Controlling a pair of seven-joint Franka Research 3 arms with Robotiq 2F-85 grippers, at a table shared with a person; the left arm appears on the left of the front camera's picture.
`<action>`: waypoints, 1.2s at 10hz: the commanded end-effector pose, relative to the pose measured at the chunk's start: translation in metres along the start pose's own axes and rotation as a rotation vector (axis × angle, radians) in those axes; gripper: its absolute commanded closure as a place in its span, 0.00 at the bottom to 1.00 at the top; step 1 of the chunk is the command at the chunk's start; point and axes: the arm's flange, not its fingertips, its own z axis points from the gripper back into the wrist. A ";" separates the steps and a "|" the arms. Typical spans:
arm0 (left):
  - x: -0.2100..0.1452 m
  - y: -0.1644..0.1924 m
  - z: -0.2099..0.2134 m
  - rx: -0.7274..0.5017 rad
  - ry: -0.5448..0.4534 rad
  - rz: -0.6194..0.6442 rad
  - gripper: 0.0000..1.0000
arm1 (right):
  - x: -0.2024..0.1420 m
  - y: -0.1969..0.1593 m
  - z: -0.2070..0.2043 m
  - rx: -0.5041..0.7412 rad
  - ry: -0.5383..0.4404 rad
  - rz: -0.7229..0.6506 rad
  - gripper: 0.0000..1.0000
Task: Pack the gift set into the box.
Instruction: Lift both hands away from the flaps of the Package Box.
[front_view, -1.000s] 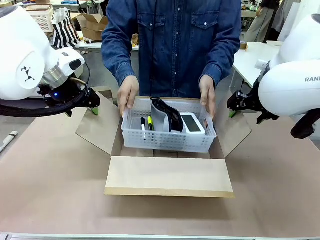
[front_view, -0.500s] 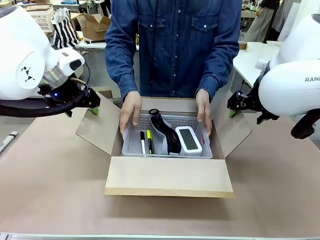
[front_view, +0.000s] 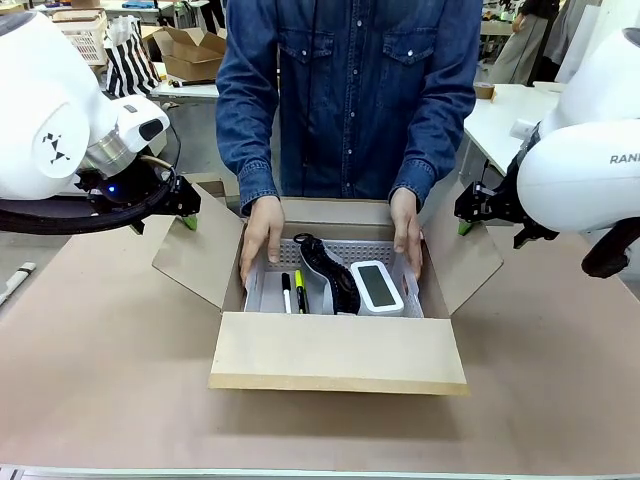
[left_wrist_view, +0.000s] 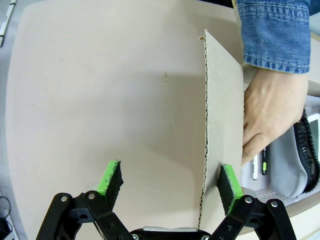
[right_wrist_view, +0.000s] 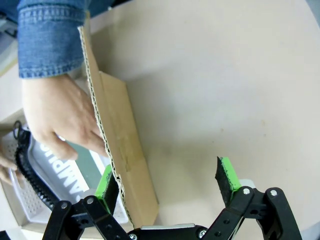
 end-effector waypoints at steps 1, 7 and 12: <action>0.000 0.000 0.001 0.013 0.003 0.012 0.00 | 0.002 0.002 0.003 -0.018 -0.004 -0.013 0.00; 0.000 0.000 0.001 0.013 0.003 0.012 0.00 | 0.002 0.002 0.003 -0.018 -0.004 -0.013 0.00; 0.000 0.000 0.001 0.013 0.003 0.012 0.00 | 0.002 0.002 0.003 -0.018 -0.004 -0.013 0.00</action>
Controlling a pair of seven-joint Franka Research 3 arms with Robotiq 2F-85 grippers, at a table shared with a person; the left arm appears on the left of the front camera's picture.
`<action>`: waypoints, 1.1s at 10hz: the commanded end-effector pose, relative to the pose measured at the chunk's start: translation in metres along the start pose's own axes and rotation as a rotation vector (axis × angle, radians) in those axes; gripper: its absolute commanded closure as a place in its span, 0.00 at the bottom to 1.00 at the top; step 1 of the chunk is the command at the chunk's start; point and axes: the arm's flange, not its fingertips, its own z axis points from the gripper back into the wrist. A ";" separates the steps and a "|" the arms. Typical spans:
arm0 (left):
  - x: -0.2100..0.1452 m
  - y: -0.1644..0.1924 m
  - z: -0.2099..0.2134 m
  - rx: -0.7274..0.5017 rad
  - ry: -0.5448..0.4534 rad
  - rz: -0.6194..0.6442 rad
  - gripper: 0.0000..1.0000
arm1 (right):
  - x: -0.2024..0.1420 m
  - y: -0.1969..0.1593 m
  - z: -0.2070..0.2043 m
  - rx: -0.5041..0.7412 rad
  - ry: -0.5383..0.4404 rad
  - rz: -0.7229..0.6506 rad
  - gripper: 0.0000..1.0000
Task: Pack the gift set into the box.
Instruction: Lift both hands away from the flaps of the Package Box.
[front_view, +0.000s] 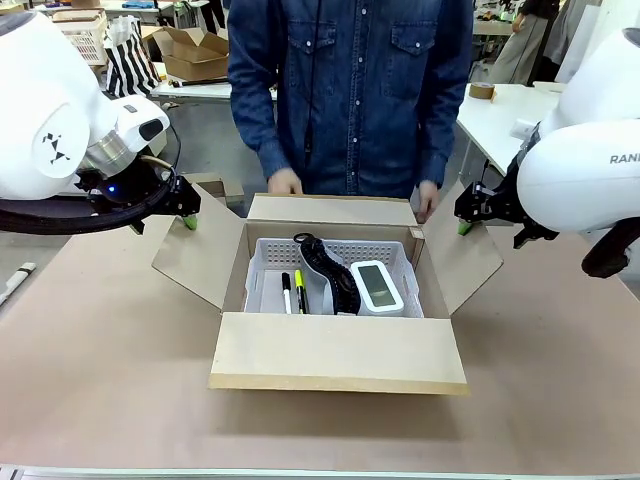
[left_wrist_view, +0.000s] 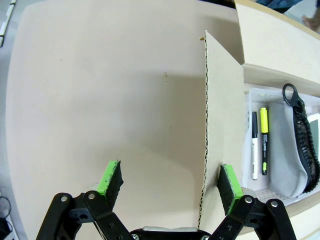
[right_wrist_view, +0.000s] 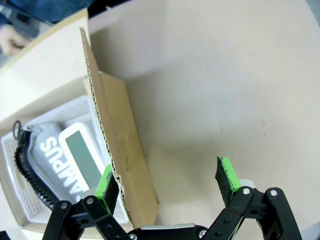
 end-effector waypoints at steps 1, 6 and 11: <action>0.000 0.000 0.001 0.013 0.003 0.012 0.00 | 0.002 0.002 0.003 -0.018 -0.004 -0.013 0.00; 0.000 0.000 0.001 0.013 0.003 0.012 0.00 | 0.002 0.002 0.003 -0.018 -0.004 -0.013 0.00; 0.000 0.000 0.001 0.013 0.003 0.012 0.00 | 0.002 0.002 0.003 -0.018 -0.004 -0.013 0.00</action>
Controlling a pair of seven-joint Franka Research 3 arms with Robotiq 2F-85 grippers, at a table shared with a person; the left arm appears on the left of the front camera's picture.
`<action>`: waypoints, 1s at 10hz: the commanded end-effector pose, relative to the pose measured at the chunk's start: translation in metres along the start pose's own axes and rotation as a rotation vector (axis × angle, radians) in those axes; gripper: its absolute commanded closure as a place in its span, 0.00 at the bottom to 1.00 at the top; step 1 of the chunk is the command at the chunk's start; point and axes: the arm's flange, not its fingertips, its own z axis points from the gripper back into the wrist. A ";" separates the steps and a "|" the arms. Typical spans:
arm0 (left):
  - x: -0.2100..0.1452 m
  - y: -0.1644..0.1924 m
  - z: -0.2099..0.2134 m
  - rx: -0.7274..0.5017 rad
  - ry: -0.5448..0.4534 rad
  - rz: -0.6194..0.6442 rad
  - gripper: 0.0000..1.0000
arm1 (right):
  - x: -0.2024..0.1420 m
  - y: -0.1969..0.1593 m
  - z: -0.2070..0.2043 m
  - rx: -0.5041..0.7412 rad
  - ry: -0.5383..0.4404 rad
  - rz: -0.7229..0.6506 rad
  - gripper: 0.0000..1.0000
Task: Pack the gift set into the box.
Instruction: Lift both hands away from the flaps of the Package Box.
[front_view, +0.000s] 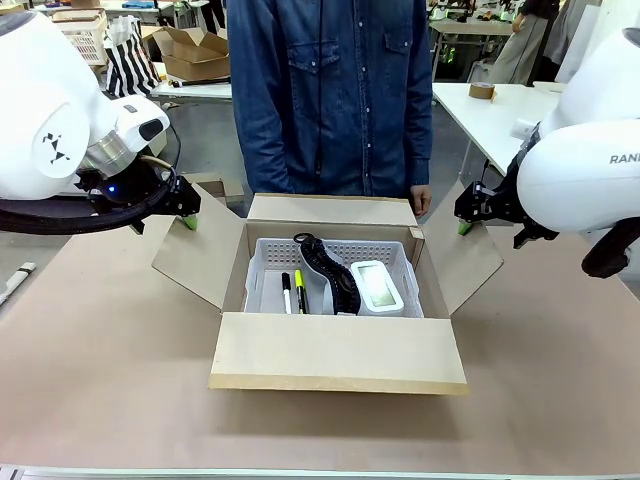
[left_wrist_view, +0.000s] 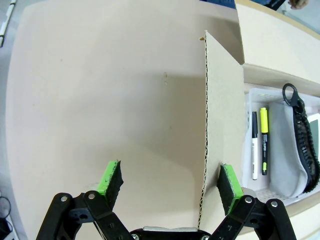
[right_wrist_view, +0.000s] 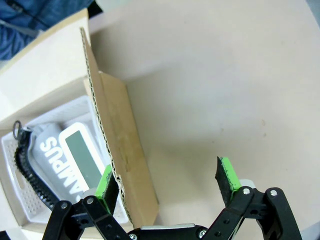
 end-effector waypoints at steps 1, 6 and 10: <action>0.000 0.000 0.001 0.013 0.003 0.012 0.00 | 0.002 0.002 0.003 -0.018 -0.004 -0.013 0.00; 0.000 0.000 0.001 0.013 0.003 0.012 0.00 | 0.002 0.002 0.003 -0.018 -0.004 -0.013 0.00; 0.010 0.022 0.088 -0.710 0.225 -0.202 0.00 | -0.019 -0.023 0.097 0.478 -0.057 -0.021 0.00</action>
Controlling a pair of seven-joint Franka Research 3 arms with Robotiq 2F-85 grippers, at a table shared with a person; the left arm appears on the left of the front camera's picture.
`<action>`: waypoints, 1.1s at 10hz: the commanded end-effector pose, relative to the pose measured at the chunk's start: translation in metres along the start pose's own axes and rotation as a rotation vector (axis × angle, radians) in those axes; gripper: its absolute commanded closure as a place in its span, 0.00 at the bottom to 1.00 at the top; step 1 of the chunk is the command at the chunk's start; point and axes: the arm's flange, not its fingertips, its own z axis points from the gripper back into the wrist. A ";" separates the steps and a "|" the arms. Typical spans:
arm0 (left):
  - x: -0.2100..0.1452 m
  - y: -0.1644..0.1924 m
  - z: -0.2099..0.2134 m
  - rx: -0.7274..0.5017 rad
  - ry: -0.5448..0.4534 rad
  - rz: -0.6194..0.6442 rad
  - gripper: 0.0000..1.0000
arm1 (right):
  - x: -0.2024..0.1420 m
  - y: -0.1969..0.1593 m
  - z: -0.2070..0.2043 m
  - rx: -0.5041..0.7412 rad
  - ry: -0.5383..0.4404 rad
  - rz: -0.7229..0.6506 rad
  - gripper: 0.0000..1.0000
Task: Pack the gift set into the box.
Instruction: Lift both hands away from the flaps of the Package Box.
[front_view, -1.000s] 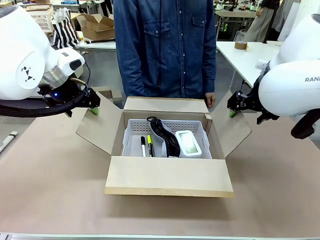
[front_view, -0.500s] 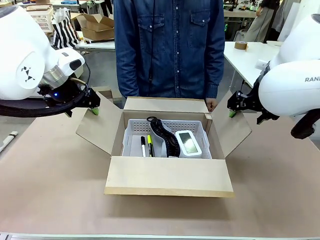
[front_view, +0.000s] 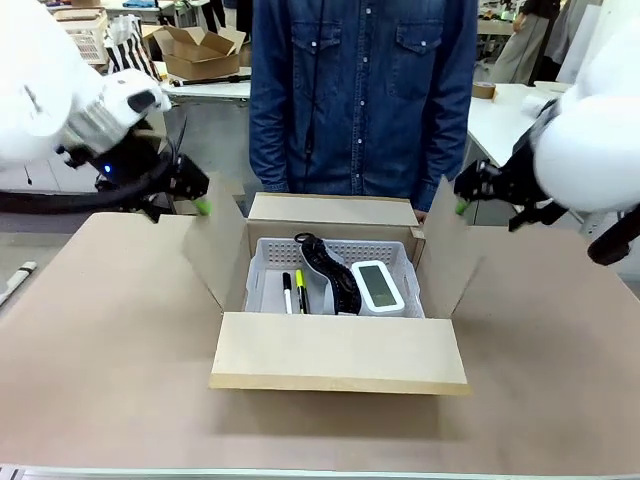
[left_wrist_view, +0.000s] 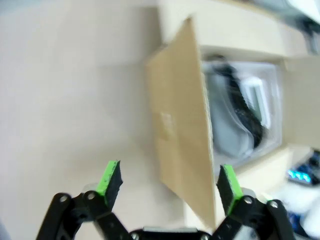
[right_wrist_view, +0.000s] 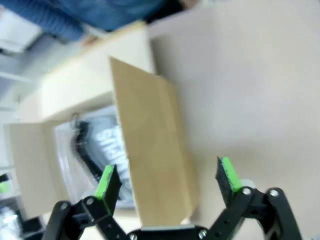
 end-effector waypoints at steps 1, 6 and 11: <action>-0.004 0.029 0.054 -0.543 0.184 -0.071 0.00 | -0.026 -0.041 0.069 0.510 0.098 -0.062 0.00; -0.012 0.103 0.071 -0.903 0.111 0.356 0.00 | -0.027 -0.150 0.082 0.802 0.331 -0.363 0.00; -0.031 0.069 0.082 -0.835 0.120 0.048 0.00 | 0.011 -0.095 0.142 0.825 0.239 -0.120 0.00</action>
